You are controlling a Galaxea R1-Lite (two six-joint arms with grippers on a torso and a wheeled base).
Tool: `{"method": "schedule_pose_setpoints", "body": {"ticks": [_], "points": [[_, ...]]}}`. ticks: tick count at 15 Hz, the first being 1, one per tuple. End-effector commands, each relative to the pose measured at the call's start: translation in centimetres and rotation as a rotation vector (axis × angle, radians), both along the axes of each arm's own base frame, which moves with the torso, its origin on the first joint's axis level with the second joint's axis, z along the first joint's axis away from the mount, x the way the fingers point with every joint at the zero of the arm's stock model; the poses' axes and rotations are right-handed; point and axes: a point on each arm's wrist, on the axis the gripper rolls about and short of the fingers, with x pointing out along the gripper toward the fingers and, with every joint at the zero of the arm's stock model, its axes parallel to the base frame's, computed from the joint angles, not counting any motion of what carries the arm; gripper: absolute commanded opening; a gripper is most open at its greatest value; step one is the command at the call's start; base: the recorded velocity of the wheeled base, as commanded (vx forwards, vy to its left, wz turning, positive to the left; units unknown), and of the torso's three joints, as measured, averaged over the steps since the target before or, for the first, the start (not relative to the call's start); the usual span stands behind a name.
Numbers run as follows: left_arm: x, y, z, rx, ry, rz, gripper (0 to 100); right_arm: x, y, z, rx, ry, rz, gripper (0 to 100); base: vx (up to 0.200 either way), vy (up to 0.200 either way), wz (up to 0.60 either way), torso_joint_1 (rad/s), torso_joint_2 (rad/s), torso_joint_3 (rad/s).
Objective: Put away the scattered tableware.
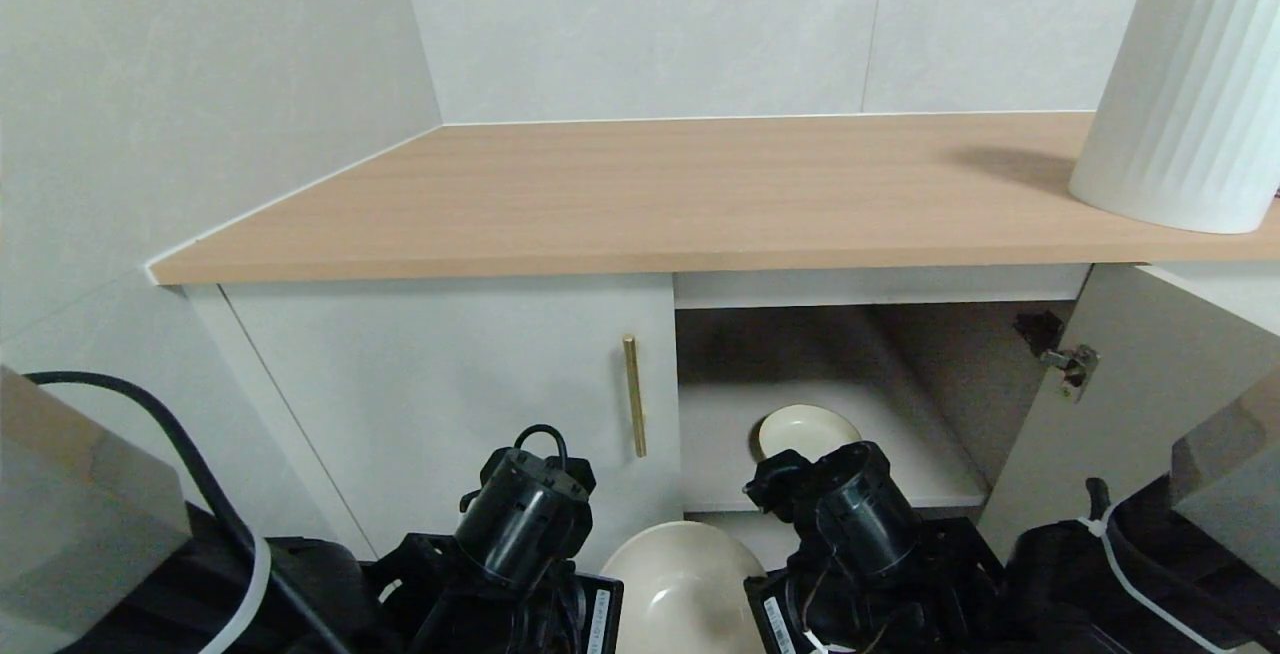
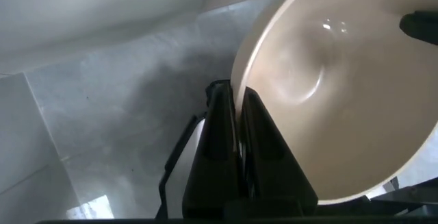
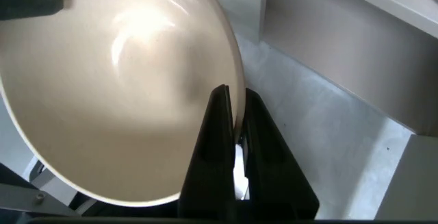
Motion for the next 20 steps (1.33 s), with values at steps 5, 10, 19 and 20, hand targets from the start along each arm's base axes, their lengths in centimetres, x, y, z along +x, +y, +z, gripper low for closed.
{"method": "schedule_pose_setpoints", "body": {"ticks": [5,10,19,20], "points": [[-0.1,0.1,0.0,0.007,0.000,0.004,0,0.0,-0.1,-0.2,-0.012,0.001,-0.007,0,0.000,0.000,0.00,0.000,0.00,0.000],[0.0,0.1,0.1,0.007,-0.005,0.007,100,0.0,-0.1,-0.2,-0.013,0.000,-0.008,0,0.000,0.000,0.00,0.000,0.00,0.000],[-0.1,0.1,0.2,0.004,-0.008,0.007,100,2.4,-1.7,-2.0,-0.126,0.021,-0.131,0,0.000,0.000,0.00,0.000,0.00,0.000],[0.0,0.1,0.2,0.004,-0.010,0.008,100,3.1,-2.0,-2.3,-0.144,0.011,-0.171,0,0.000,0.000,0.00,0.000,0.00,0.000]]}}
